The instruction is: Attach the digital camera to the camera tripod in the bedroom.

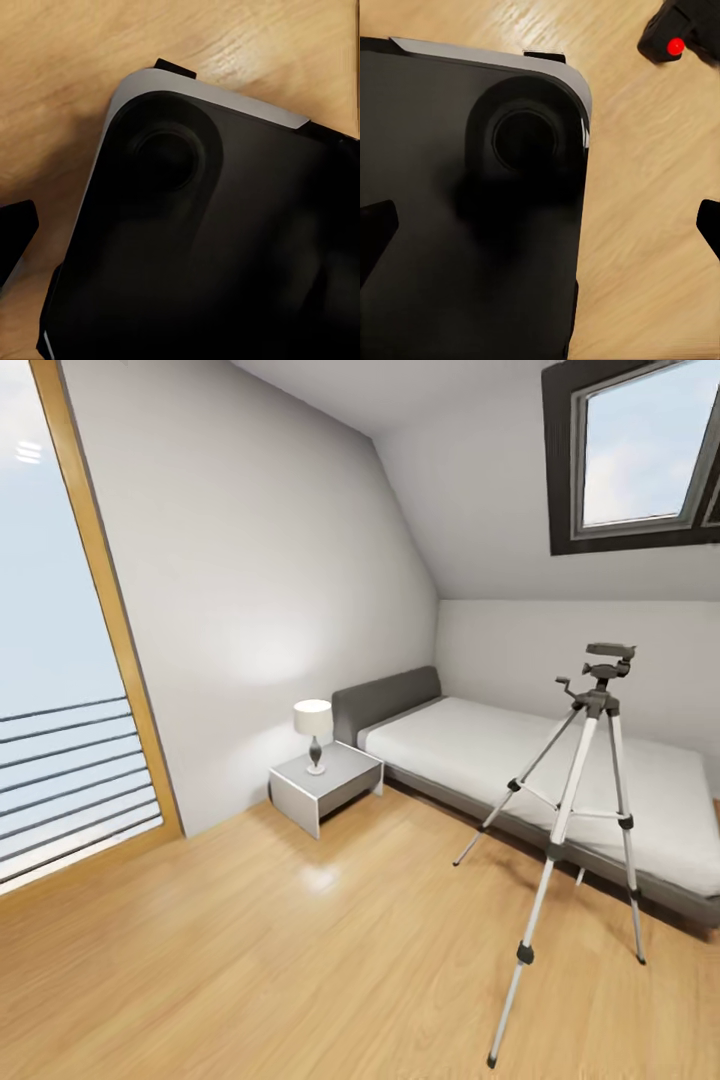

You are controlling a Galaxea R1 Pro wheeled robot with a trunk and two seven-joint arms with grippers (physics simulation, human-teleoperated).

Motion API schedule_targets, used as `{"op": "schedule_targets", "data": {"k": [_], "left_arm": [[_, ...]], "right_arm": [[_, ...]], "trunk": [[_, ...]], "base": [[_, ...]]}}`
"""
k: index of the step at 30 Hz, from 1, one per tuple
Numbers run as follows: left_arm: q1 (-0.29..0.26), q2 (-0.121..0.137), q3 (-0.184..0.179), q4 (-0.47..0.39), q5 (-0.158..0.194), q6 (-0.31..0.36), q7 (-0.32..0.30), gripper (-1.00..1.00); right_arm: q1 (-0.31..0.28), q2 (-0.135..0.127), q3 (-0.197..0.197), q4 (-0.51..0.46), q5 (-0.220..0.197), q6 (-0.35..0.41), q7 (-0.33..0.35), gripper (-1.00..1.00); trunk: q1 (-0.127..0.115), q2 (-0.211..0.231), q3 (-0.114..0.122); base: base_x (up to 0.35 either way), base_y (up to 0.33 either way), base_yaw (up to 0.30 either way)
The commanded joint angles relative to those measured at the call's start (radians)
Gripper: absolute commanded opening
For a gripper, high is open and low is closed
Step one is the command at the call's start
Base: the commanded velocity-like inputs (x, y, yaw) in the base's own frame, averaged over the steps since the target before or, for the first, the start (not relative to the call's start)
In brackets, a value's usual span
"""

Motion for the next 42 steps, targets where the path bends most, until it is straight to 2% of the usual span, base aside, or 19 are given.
{"op": "schedule_targets", "data": {"k": [1, 42], "left_arm": [[0.001, -0.001, 0.004, -0.002, 0.003, -0.001, 0.0, 1.0], [0.001, -0.002, 0.004, 0.0, 0.003, -0.001, 0.0, 1.0]], "right_arm": [[0.0, 0.0, 0.001, 0.0, 0.006, -0.003, -0.001, 1.0], [0.0, -0.003, -0.001, 0.0, 0.006, -0.006, -0.002, 1.0]], "trunk": [[0.0, 0.0, -0.001], [0.0, 0.0, -0.001]], "base": [[0.0, 0.0, -0.285], [0.0, 0.0, -0.285]]}}
